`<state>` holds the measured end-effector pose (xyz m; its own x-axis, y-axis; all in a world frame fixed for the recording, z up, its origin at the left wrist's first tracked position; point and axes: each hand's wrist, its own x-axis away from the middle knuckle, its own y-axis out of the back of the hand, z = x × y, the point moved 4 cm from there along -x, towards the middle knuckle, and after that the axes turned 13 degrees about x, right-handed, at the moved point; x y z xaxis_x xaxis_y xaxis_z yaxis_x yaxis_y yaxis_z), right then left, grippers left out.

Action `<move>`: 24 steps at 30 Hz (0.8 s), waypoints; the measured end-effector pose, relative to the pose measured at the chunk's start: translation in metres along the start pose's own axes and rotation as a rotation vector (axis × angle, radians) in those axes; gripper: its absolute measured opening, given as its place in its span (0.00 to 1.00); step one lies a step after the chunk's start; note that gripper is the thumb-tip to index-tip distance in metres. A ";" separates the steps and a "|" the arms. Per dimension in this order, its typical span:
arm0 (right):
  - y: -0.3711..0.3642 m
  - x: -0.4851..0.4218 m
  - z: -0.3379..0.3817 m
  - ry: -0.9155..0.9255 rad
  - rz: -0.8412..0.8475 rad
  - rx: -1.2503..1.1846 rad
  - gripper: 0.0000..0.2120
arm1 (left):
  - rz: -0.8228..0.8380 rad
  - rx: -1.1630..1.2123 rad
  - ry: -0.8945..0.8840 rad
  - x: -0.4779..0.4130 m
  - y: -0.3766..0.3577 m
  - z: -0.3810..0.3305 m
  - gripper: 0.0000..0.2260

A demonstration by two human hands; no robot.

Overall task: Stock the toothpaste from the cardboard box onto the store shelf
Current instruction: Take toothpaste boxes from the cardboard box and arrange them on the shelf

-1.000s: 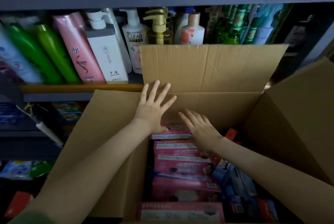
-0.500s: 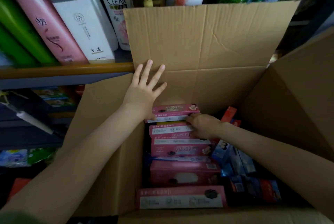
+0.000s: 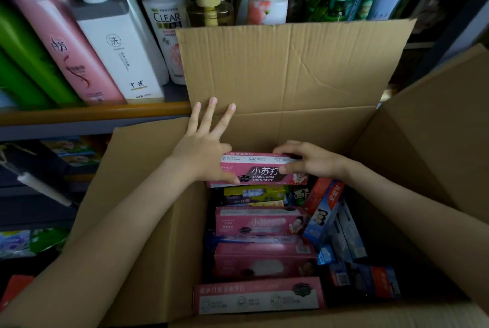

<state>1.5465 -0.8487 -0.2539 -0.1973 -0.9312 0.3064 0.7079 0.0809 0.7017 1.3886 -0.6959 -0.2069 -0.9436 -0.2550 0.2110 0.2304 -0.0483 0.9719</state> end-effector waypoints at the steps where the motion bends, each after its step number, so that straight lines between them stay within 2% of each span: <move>1: -0.001 0.000 -0.001 0.002 0.004 -0.013 0.18 | 0.007 0.027 -0.006 0.001 0.001 0.000 0.33; 5: -0.006 -0.004 -0.004 0.009 -0.019 0.014 0.18 | 0.008 0.084 -0.028 0.002 0.003 0.001 0.27; 9: -0.015 -0.008 -0.010 -0.033 -0.094 0.025 0.21 | -0.069 0.156 -0.052 0.001 0.003 0.003 0.19; 13: -0.035 -0.012 -0.036 -0.294 -0.274 0.083 0.33 | -0.126 0.159 -0.047 0.000 0.002 0.006 0.17; 14: -0.042 -0.010 -0.041 -0.339 -0.233 0.042 0.34 | -0.124 0.163 -0.037 0.000 0.002 0.007 0.17; 16: -0.060 -0.007 -0.045 -0.326 0.028 0.048 0.35 | -0.122 0.176 -0.031 -0.001 0.002 0.006 0.17; 18: -0.076 -0.001 -0.039 -0.280 0.317 0.241 0.29 | -0.128 0.178 -0.033 -0.002 0.001 0.006 0.17; 19: -0.084 0.001 -0.037 -0.270 0.407 0.323 0.28 | -0.132 0.182 -0.032 -0.002 0.001 0.006 0.17; 22: -0.102 0.003 -0.037 -0.260 0.490 0.466 0.33 | -0.140 0.206 -0.029 -0.003 0.000 0.008 0.17; 24: -0.105 0.002 -0.036 -0.235 0.453 0.526 0.29 | -0.140 0.209 -0.029 -0.003 0.000 0.008 0.18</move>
<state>1.4961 -0.8720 -0.3496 -0.1445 -0.6700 0.7281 0.3471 0.6547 0.6714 1.3898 -0.6873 -0.2068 -0.9700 -0.2316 0.0732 0.0460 0.1208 0.9916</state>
